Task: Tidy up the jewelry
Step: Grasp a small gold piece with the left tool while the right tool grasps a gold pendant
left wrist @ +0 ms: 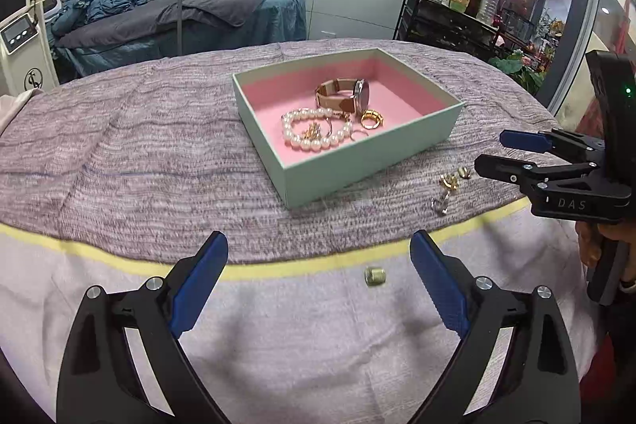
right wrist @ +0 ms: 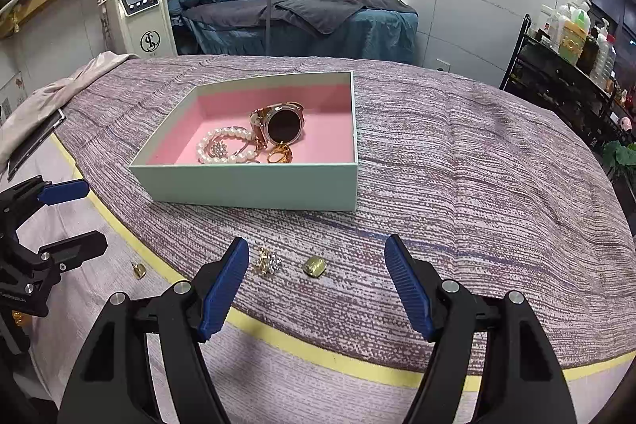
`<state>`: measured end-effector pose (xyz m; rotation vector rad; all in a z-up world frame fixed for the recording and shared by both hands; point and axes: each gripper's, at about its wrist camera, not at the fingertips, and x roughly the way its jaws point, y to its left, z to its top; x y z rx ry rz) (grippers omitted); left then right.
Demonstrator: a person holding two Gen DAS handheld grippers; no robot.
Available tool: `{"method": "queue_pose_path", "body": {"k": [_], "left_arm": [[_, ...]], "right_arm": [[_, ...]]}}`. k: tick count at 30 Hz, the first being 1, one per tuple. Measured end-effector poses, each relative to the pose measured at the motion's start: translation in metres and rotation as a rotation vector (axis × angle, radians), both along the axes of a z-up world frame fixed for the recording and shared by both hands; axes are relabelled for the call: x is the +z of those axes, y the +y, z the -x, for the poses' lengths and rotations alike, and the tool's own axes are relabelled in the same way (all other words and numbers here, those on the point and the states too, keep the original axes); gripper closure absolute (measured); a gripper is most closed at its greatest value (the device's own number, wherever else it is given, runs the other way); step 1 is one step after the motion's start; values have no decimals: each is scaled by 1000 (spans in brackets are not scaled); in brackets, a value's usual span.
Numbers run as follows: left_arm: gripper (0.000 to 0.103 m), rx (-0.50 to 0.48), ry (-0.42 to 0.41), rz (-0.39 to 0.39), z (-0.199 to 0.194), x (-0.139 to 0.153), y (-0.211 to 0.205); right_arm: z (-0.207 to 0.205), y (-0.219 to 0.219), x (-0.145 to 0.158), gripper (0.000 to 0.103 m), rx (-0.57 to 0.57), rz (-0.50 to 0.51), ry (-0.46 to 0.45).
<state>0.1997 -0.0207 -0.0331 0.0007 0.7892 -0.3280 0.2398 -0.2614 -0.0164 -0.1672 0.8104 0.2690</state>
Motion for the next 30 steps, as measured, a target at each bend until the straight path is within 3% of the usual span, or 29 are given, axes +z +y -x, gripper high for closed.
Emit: {"method": "queue_pose_path", "body": {"k": [3, 8, 14, 21, 25, 30], "left_arm": [[14, 3, 8, -19, 6, -8, -5], [30, -22, 49, -16, 14, -22, -15], [50, -44, 76, -9, 17, -31, -24], [65, -61, 75, -11, 10, -33, -32], [83, -85, 76, -4, 8, -32, -38], [88, -100, 73, -7, 7, -33, -42]], "right_arm": [[5, 1, -6, 34, 4, 18, 13], [11, 6, -16, 35, 32, 53, 34], [8, 8, -24, 54, 49, 84, 65], [0, 7, -29, 61, 45, 76, 94], [-7, 8, -30, 64, 47, 68, 102], [-15, 12, -30, 71, 49, 66, 107]]}}
